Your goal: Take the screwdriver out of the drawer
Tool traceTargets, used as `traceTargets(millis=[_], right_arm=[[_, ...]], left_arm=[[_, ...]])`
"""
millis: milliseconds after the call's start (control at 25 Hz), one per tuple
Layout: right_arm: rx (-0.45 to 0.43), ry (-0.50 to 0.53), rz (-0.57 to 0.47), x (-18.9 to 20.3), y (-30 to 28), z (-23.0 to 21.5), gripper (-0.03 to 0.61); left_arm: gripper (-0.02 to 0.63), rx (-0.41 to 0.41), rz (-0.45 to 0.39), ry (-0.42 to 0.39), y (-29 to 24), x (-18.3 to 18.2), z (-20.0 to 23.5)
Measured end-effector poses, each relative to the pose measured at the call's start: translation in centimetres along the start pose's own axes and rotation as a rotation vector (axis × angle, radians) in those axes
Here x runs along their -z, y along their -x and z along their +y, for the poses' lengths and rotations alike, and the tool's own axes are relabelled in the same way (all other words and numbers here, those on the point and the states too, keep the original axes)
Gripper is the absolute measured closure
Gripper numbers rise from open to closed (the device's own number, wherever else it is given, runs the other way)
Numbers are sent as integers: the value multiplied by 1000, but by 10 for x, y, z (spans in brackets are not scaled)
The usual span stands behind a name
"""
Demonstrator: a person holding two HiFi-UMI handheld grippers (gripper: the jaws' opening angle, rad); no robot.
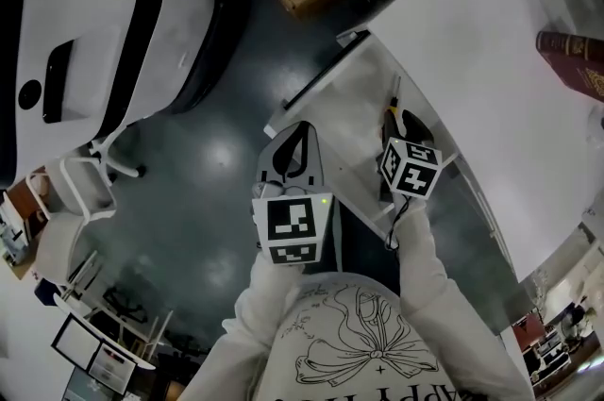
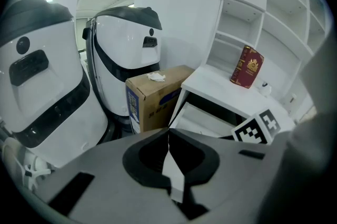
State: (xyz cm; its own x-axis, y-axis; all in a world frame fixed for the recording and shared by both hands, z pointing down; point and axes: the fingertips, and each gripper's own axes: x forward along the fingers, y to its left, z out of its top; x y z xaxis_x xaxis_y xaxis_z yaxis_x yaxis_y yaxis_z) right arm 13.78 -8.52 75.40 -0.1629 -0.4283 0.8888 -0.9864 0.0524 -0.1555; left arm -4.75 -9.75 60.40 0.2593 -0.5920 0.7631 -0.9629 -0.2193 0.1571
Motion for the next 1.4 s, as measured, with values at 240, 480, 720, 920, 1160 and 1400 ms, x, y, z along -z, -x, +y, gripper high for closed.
traceTargets(millis=[240, 480, 720, 920, 1160, 1400], right_arm=[[6, -15, 47, 13, -22, -7, 451], [13, -12, 86, 24, -37, -12, 459], [20, -18, 125, 35, -46, -14, 462], [32, -10, 151, 42, -52, -14, 476], [60, -14, 151, 44, -54, -18, 502], [33, -20, 158, 45, -51, -17, 508]], left_arm=[[606, -6, 10, 12, -5, 4, 1], [606, -16, 20, 24, -10, 9, 6], [606, -17, 32, 34, -14, 13, 8], [606, -20, 38, 41, -14, 17, 11], [606, -29, 27, 54, -11, 16, 15], [606, -35, 13, 66, -4, 16, 17]])
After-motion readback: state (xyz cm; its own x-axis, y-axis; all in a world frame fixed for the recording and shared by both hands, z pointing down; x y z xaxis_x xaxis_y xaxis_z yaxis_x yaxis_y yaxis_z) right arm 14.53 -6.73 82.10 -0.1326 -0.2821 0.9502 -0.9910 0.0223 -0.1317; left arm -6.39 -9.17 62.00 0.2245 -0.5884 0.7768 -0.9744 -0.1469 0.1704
